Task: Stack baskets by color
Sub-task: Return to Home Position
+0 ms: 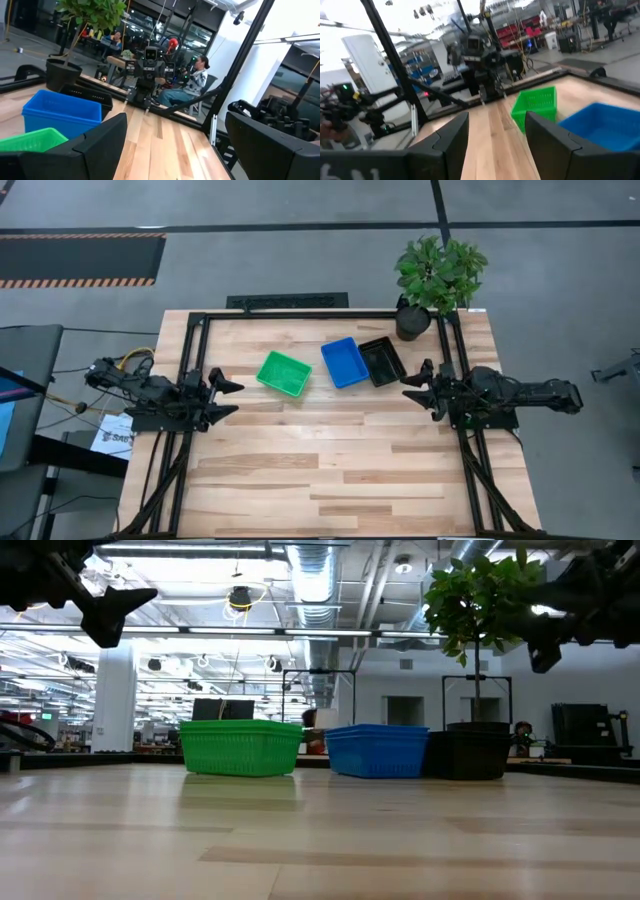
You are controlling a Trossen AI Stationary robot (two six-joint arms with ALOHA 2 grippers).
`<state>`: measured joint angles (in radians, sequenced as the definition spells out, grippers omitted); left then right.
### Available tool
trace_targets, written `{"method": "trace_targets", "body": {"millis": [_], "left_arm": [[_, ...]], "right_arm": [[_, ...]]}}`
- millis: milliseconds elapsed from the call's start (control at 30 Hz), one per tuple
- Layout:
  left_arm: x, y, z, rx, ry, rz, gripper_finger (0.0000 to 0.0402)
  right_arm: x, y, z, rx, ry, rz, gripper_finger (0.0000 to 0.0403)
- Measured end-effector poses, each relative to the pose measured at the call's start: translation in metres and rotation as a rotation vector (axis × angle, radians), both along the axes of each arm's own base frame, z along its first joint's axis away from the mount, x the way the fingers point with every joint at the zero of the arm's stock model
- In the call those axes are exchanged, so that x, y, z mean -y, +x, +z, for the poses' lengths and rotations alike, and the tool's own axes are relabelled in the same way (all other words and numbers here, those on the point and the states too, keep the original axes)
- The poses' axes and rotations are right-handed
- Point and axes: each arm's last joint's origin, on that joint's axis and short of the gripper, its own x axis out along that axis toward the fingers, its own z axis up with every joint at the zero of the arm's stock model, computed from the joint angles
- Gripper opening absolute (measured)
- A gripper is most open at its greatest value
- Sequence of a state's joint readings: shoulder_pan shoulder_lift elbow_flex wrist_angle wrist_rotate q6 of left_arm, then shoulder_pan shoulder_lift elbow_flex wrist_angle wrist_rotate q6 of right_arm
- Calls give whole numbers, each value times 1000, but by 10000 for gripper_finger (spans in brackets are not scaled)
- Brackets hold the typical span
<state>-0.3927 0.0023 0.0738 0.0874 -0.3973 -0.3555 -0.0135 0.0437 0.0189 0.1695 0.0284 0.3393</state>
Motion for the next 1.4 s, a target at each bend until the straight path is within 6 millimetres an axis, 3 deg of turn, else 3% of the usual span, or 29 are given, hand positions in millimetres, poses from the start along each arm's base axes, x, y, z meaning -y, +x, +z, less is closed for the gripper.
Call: {"method": "trace_targets", "body": {"millis": [433,800,1400], "left_arm": [[0,0,-4,-35,33,11,325],[-3,1,-6,-61,33,125,325],[-3,1,-13,-136,41,125,325]], "right_arm": [[0,1,-7,-75,12,1,214],[0,1,-11,-113,12,1,214],[0,1,-17,-178,12,2,214]]}}
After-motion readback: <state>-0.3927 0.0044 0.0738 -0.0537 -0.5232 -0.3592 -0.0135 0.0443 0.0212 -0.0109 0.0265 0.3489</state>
